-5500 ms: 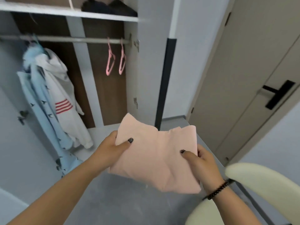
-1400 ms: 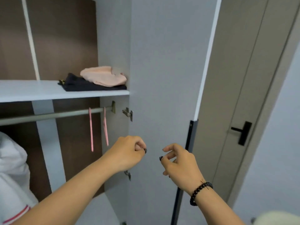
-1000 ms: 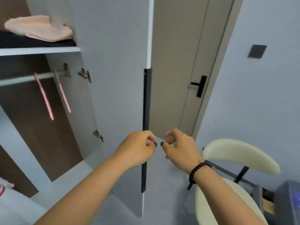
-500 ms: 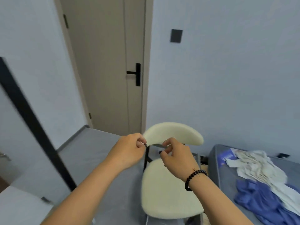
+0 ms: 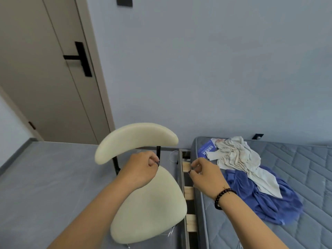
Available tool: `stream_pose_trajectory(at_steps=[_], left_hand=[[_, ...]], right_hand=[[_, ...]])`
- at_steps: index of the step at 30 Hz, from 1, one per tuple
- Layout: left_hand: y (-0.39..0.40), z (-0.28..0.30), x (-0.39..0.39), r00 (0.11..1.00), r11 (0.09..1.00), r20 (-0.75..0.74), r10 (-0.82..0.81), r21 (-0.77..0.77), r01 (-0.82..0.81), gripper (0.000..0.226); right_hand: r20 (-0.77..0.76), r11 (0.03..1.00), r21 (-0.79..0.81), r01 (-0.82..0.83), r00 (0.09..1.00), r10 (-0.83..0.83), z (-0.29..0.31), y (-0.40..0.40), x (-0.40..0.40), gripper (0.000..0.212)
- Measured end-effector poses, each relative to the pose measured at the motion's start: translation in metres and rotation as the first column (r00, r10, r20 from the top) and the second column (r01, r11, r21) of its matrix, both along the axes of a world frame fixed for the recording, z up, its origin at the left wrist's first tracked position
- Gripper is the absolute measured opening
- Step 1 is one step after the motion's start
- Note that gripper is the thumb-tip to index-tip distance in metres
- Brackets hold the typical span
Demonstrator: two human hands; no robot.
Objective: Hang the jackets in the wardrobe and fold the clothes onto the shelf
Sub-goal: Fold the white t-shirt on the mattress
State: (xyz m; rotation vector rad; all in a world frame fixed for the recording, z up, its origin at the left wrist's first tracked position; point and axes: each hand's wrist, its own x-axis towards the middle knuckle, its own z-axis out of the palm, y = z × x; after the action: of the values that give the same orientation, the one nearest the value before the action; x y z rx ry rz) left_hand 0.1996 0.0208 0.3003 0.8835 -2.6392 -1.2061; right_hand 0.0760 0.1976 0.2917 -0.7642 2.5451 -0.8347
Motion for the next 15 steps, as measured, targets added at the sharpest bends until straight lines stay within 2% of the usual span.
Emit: stream_pose_trajectory(at_steps=[6, 15], left_hand=[[-0.014, -0.034, -0.062, 0.993, 0.996, 0.071, -0.091, 0.034, 0.088, 0.02], [-0.015, -0.096, -0.143, 0.986, 0.99, 0.116, -0.116, 0.099, 0.105, 0.017]], right_hand=[[0.069, 0.997, 0.016, 0.072, 0.995, -0.073, -0.028, -0.003, -0.055, 0.009], [0.141, 0.993, 0.115, 0.039, 0.988, -0.055, -0.097, -0.02, -0.139, 0.006]])
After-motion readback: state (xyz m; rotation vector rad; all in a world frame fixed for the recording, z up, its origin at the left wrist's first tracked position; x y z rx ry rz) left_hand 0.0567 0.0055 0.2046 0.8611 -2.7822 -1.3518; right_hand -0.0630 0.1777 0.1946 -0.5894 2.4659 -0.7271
